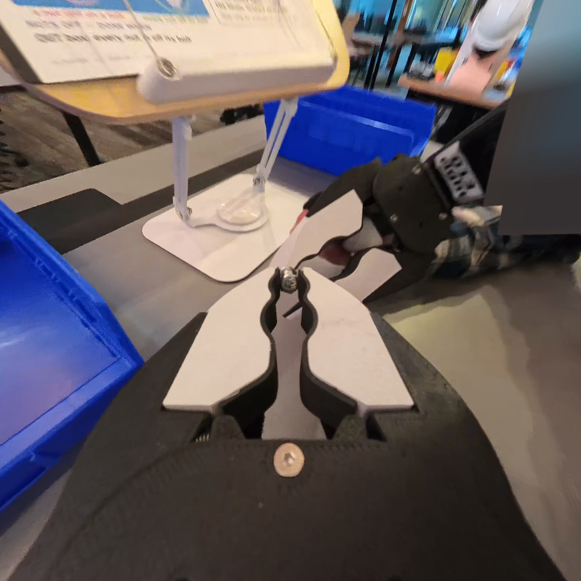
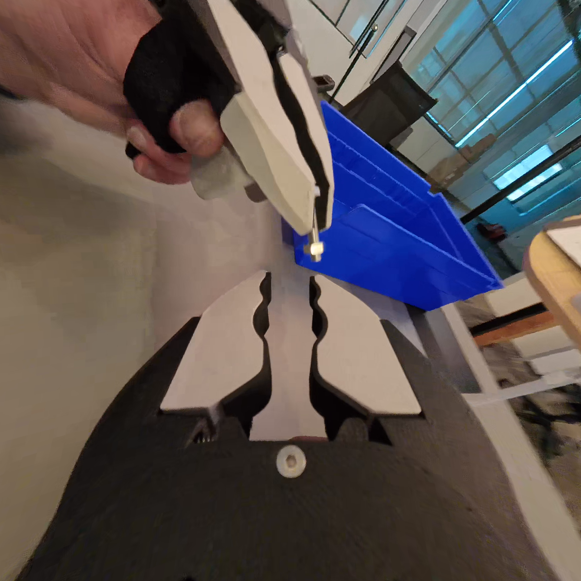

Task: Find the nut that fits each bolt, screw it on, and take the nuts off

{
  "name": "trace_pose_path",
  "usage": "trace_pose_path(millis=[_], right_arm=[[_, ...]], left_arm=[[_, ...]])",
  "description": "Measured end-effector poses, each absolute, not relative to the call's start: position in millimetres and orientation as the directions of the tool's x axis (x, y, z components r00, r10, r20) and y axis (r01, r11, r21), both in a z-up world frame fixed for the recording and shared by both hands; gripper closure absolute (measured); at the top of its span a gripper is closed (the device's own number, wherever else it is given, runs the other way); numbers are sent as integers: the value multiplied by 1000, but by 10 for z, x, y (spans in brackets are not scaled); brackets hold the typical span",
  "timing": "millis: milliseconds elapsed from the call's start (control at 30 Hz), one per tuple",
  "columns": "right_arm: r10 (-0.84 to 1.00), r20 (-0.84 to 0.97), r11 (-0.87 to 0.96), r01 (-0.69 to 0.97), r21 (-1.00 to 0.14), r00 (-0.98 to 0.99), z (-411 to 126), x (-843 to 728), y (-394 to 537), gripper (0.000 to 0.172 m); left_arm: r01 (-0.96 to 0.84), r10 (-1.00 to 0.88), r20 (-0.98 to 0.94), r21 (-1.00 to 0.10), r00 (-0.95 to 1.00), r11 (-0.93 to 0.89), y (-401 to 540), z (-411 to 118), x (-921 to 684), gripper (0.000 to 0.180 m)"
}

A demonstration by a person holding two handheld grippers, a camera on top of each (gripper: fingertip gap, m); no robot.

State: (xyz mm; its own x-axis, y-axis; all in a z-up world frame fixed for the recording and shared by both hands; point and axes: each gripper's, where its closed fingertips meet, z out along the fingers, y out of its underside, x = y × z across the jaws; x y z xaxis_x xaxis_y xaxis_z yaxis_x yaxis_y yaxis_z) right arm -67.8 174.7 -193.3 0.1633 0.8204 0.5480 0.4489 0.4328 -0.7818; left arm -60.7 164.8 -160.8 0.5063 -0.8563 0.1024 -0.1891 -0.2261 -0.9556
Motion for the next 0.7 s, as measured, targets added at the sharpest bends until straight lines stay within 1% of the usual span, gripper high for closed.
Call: trace_pose_path(millis=[100,167,200,267,367,433,500,533,567,700], right_arm=[[918,357,285,339,-896,171,-1859,-652,1756,146],[971,202,171,222,-960,128,-1761,-635,1710,151],[988,113,96,161,-982,106,-1701,-623,1699,149],[998,-54,-56,47,-997,44,-1586,-600,1683,147],[971,-240,-241,-59,-969,-22,-1491,-566,1712,142],[952,-300,-305,-74,-950,-64,-1485,-573,1697,141],[933,-342,-352,-87,-932,-111,-1464,-581,1652,144],[922,-360,-375,-97,-922,-140,-1447,-578,1624,148],[911,-377,-398,-111,-911,-169,-1426,-571,1608,149],[874,-405,-448,-124,-885,-267,-1366,-554,1534,151]], left_arm=[[-6,-860,215,-969,462,-246,1674,-1441,-703,171],[97,-873,250,-968,418,-231,1664,-1323,-758,171],[134,-875,256,-966,410,-220,1666,-1282,-780,171],[184,-886,259,-962,384,-201,1644,-1235,-771,171],[201,-899,238,-964,367,-173,1601,-1239,-673,171],[176,-909,205,-973,362,-150,1568,-1274,-587,171],[161,-917,194,-976,349,-145,1542,-1301,-514,171],[157,-919,187,-978,348,-140,1537,-1309,-493,171],[161,-920,190,-977,342,-142,1535,-1307,-489,171],[169,-925,203,-973,321,-155,1531,-1320,-488,171]])
